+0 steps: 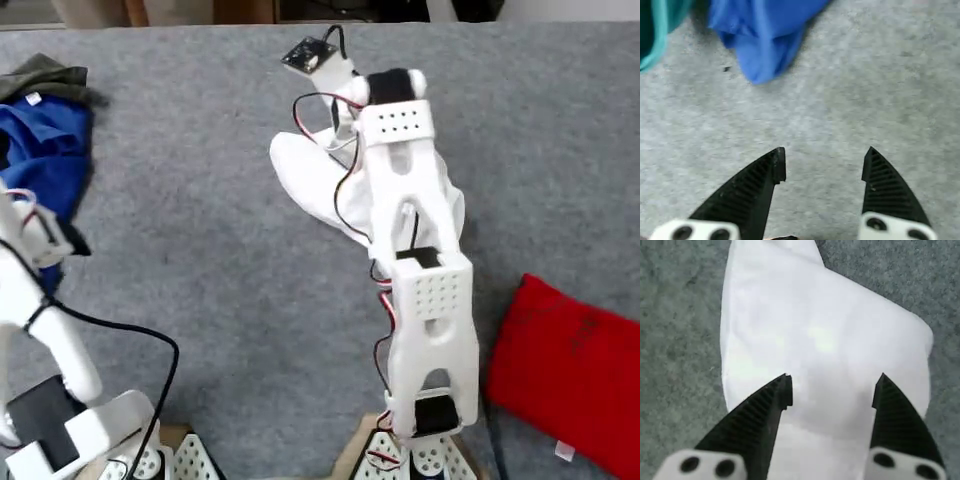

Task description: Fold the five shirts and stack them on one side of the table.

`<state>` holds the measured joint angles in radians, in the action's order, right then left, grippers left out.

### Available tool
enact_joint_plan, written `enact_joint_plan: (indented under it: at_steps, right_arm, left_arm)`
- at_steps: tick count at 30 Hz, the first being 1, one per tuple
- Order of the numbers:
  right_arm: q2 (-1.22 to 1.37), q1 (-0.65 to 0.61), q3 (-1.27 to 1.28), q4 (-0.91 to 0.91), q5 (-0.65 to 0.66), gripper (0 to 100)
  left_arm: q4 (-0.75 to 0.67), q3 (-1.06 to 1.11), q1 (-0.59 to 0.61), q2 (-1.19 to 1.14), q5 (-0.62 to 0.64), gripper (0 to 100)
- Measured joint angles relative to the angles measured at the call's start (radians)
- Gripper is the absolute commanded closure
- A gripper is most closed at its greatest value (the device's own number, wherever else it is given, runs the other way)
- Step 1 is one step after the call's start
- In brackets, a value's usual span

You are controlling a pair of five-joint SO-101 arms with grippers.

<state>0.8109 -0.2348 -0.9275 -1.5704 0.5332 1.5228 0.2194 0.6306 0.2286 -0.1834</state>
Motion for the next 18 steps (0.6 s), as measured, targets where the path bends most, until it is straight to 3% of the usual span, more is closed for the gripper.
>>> enact_joint_plan:
  at_steps: [5, 8, 15, 18]
  right_arm:
    - [0.17, 0.003, -0.011, 0.054, -0.018, 99.6]
    - [0.244, 0.005, -0.064, 0.054, -0.02, 99.4]
    - [0.272, 0.003, -0.284, -0.176, 0.002, 99.5]
    - [0.264, 0.003, -0.298, -0.196, 0.002, 99.5]
  left_arm:
    - [-0.003, 0.005, -0.123, 0.0, 0.061, 74]
    - [-0.044, 0.005, -0.166, 0.0, 0.083, 74]
    - [-0.098, 0.005, -0.176, 0.0, 0.106, 74]
    - [-0.098, 0.005, -0.176, 0.0, 0.106, 74]
